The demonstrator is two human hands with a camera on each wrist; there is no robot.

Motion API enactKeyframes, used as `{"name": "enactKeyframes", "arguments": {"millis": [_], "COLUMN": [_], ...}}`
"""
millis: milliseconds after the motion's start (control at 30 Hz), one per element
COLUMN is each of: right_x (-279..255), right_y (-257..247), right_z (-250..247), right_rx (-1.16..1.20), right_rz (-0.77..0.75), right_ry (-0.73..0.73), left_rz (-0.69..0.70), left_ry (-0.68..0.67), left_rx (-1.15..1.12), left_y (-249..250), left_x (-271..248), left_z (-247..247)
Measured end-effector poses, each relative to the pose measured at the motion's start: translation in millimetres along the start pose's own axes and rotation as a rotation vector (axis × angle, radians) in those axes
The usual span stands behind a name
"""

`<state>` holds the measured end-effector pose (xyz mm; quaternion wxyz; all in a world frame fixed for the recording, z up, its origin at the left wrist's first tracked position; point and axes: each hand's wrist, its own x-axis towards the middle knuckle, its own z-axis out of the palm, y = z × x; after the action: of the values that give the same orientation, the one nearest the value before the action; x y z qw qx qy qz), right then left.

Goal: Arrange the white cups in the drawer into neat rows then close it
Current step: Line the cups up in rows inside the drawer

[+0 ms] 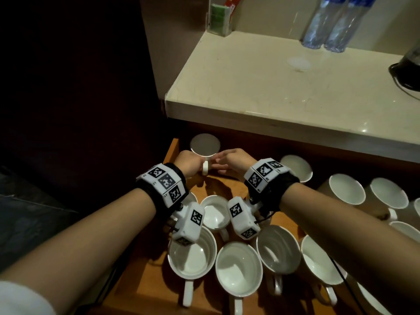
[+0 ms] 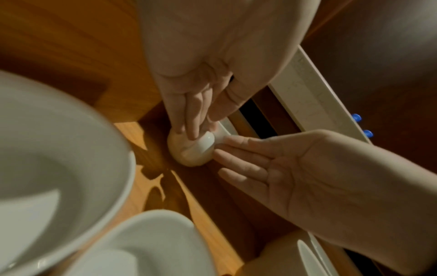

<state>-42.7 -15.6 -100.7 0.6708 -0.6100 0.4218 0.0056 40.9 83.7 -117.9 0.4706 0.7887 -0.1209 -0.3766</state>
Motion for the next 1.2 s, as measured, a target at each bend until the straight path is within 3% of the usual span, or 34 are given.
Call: {"name": "enactKeyframes", "arguments": {"millis": [333, 533, 700, 900, 1200], "right_x": [-5.9, -18.6, -28.6, -36.2, -42.9], "right_y": [4.9, -2.7, -0.6, 12.0, 15.5], "right_z": [5.0, -17.8, -52.4, -68.7, -68.1], "right_rx": [-0.104, -0.131, -0.127, -0.140, -0.128], "right_rz": [-0.049, -0.074, -0.078, -0.098, -0.088], "right_ry": [-0.030, -0.018, 0.040, 0.072, 0.067], "left_rz": [0.084, 0.143, 0.101, 0.096, -0.002], "left_ry": [-0.011, 0.117, -0.100, -0.068, -0.124], "left_rx": [0.061, 0.166, 0.335, 0.310, 0.396], "left_y": [-7.1, -2.8, 4.8, 4.0, 3.1], "left_x": [-4.9, 0.4, -1.4, -4.6, -13.3], "left_z": [2.9, 0.8, 10.4, 17.5, 8.7]}}
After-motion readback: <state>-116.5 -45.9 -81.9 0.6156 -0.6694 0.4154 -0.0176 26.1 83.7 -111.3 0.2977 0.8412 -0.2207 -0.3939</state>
